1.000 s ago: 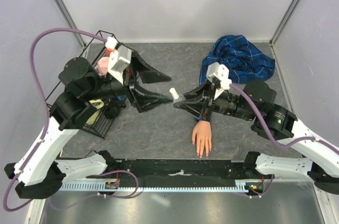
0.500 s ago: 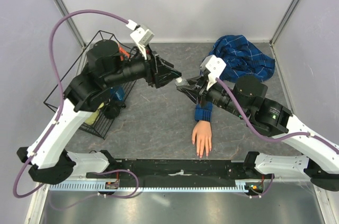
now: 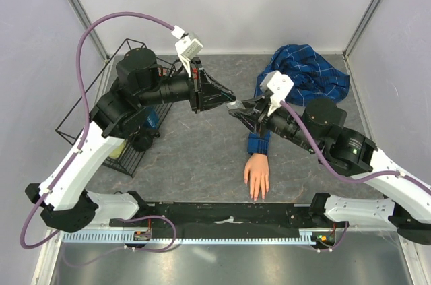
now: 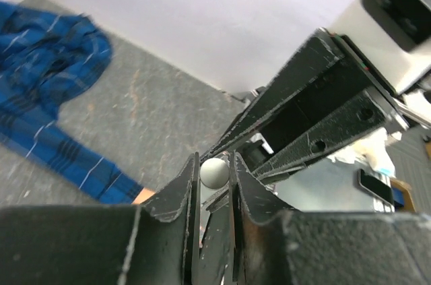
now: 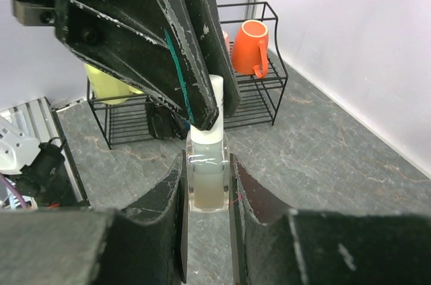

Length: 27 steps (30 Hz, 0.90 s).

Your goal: Paint the nails

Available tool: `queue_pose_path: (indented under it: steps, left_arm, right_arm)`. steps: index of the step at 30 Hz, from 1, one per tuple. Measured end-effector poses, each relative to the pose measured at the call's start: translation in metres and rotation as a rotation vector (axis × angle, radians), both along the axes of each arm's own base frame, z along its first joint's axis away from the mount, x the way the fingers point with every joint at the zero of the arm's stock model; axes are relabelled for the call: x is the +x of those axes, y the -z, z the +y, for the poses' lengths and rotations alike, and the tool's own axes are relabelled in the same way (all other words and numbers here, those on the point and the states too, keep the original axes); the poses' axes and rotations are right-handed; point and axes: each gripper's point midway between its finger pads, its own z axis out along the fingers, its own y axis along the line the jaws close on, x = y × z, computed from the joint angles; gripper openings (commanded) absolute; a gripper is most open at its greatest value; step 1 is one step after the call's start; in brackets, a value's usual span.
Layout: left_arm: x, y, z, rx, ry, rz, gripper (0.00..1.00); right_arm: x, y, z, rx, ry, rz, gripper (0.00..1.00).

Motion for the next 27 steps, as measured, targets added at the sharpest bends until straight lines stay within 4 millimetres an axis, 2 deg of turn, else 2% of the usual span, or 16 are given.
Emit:
queue_pose_path:
  steps: [5,9,13,17,19,20,22,25,27]
  left_arm:
    - [-0.022,-0.006,-0.009,-0.094,0.198,-0.092,0.02]
    - [-0.056,-0.013,-0.006,-0.167,0.406,-0.193,0.02]
    - [-0.094,-0.025,0.007,-0.216,0.591,-0.300,0.02]
    - [-0.114,-0.030,0.015,-0.236,0.685,-0.353,0.02]
    - [-0.117,-0.030,0.015,-0.235,0.699,-0.350,0.12]
    - [-0.117,-0.030,0.015,-0.234,0.697,-0.346,0.29]
    - [-0.115,-0.031,0.014,-0.227,0.676,-0.325,0.50]
    - [-0.105,-0.038,0.012,-0.211,0.586,-0.297,0.61]
    - [-0.097,-0.043,0.012,-0.199,0.508,-0.285,0.63]
  right_arm:
    - [-0.017,-0.005,-0.008,0.014,-0.062,0.005,0.00]
    - [-0.053,-0.011,-0.004,0.052,-0.239,0.040,0.00]
    - [-0.094,-0.024,0.010,0.146,-0.473,0.098,0.00]
    - [-0.120,-0.031,0.016,0.243,-0.625,0.135,0.00]
    - [-0.124,-0.031,0.016,0.259,-0.647,0.151,0.00]
    - [-0.124,-0.032,0.016,0.262,-0.648,0.153,0.00]
    - [-0.123,-0.032,0.016,0.264,-0.639,0.155,0.00]
    - [-0.116,-0.031,0.014,0.243,-0.595,0.142,0.00]
    - [-0.108,-0.030,0.012,0.220,-0.547,0.131,0.00]
